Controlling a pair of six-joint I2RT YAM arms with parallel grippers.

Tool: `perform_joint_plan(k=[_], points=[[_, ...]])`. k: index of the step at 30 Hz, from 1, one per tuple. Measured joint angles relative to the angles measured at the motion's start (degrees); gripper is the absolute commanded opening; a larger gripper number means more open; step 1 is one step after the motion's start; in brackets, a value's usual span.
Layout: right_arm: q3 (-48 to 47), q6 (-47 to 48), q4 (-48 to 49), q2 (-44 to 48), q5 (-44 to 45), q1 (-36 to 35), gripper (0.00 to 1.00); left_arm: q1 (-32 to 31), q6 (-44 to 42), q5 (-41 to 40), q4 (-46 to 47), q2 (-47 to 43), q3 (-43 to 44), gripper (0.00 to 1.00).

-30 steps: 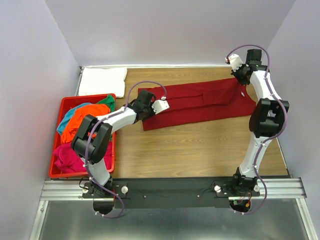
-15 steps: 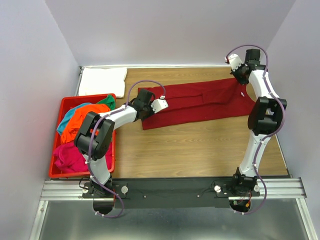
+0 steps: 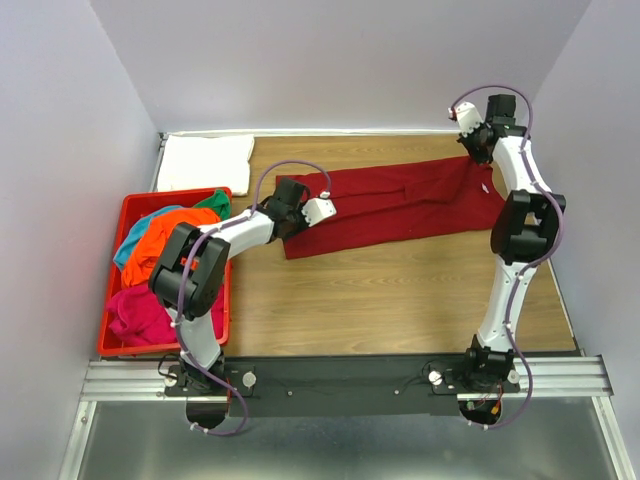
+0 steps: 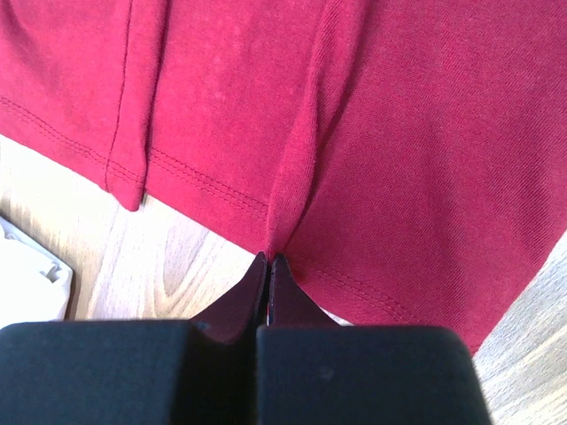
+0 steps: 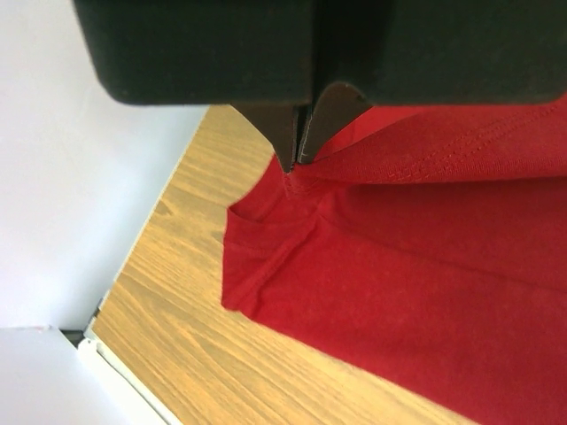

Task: Fold and stack the t-shirts
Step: Fold the tshirt

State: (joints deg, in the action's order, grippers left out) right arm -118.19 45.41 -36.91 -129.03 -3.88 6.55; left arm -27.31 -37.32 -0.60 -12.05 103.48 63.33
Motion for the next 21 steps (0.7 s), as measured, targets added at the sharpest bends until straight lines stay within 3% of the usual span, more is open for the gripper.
perform_joint_plan(k=[3,4,5,6,8,11,15,16,17,18,21], points=[[-1.4,-0.6,0.0,-1.5,0.0,-0.6,0.01,0.0,0.1,-0.1,-0.1,0.5,0.3,0.00],[-2.1,-0.9,0.0,-2.1,0.0,-0.9,0.03,0.0,0.3,-0.3,-0.1,0.8,0.6,0.07],[-2.8,-1.2,0.1,-2.6,0.1,-1.0,0.18,0.1,0.5,-0.5,0.0,1.1,1.0,0.16],[-3.5,-1.6,0.1,-3.2,0.1,-1.2,0.29,0.1,0.7,-0.8,0.0,1.2,1.3,0.39],[-4.8,-3.1,0.5,-4.3,0.4,-1.6,0.53,0.2,1.8,-1.4,0.0,1.4,1.9,0.51],[-6.7,-6.8,2.9,-6.2,1.9,-2.3,0.64,0.2,5.2,-5.2,1.1,1.3,2.8,0.59],[-6.9,-14.6,6.5,-7.0,5.2,-2.8,0.66,0.5,10.4,-13.4,2.0,-0.2,4.9,0.65],[-6.9,-16.2,7.1,-7.0,5.9,-2.9,0.66,0.6,11.2,-15.2,2.6,-1.8,5.1,0.73],[-6.8,-18.1,8.1,-6.9,6.5,-3.0,0.65,0.7,11.8,-16.7,3.0,-3.3,5.0,0.74],[-6.1,-19.7,9.4,-6.5,7.0,-3.0,0.64,0.7,12.6,-17.7,3.6,-5.2,4.5,0.85],[-1.2,-22.4,10.9,-4.0,6.9,-3.0,0.58,1.0,14.7,-20.2,6.6,-14.7,0.9,0.86]])
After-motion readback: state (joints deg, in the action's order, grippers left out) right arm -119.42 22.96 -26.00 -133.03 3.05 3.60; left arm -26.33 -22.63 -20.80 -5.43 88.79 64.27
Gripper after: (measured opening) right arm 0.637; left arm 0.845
